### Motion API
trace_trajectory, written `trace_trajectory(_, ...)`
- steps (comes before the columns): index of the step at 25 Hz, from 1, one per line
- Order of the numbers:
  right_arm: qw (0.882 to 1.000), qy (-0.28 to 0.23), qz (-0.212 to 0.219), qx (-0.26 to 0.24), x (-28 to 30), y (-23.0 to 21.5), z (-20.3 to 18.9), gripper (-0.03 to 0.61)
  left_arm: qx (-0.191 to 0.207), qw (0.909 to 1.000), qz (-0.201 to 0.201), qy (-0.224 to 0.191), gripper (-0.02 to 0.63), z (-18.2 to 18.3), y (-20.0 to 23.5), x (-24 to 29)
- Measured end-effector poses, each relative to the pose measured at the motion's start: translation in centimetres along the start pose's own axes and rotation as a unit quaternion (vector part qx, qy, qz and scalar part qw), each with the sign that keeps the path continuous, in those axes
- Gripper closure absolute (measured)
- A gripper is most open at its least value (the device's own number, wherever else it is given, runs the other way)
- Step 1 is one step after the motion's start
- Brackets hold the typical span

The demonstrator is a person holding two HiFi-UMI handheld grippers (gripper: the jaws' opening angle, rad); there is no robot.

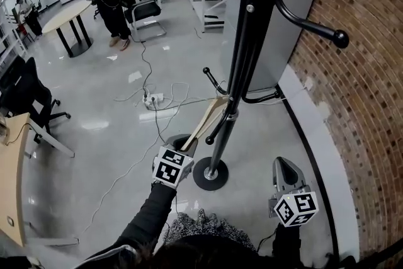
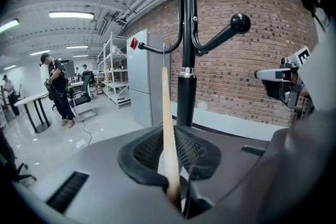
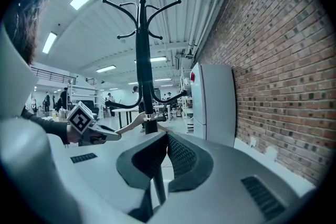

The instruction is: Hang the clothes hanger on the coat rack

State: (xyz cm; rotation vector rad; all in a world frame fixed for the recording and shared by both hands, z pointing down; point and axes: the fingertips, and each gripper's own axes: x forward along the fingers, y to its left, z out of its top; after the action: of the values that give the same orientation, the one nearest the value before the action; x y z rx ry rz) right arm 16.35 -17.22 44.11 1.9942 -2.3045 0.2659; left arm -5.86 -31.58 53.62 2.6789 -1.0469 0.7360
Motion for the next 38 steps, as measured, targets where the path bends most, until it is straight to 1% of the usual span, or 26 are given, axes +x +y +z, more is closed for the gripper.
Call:
trace_trajectory(4, 1.0, 0.001, -0.005, 0.0, -0.6, -0.4, 0.0, 0.569, -0.003, 0.9999, 0.001, 0.013, 0.558, -1.0, -0.3, 0.7)
trace_trajectory(10, 1.0, 0.003, 0.004, -0.004, -0.6, 0.3, -0.3, 0.569, -0.011, 0.9998, 0.018, 0.004, 0.558, -2.0, 0.2, 0.8)
trace_trajectory(15, 1.0, 0.005, 0.016, -0.003, -0.3, 0.1, -0.3, 0.569, 0.001, 0.9989, 0.046, 0.007, 0.558, -1.6, 0.0, 0.8)
trace_trajectory(18, 1.0, 0.004, 0.025, -0.003, 0.0, 0.2, 0.0, 0.569, 0.012, 0.9984, 0.055, 0.0, 0.558, -1.5, -0.1, 0.5)
trace_trajectory(20, 1.0, 0.003, 0.029, -0.003, 0.1, 0.7, 0.0, 0.569, 0.024, 0.998, 0.057, -0.009, 0.557, -1.2, 0.1, 0.0)
trace_trajectory(24, 0.999, -0.001, 0.037, -0.002, 0.3, 0.9, 0.1, 0.569, 0.038, 0.9963, 0.072, -0.028, 0.517, -0.5, 0.3, -1.1)
trace_trajectory(28, 0.999, -0.009, 0.047, 0.0, 0.6, 0.9, 0.5, 0.569, 0.046, 0.9933, 0.09, -0.056, 0.515, 1.0, 0.3, -2.9)
trace_trajectory(32, 0.998, -0.013, 0.063, -0.001, 0.8, 1.7, 0.6, 0.569, 0.061, 0.9875, 0.112, -0.093, 0.515, 2.8, 0.5, -5.8)
trace_trajectory(38, 0.995, -0.017, 0.096, -0.009, 1.3, 3.0, 1.1, 0.569, 0.043, 0.9841, 0.115, -0.129, 0.515, 4.6, -1.5, -9.6)
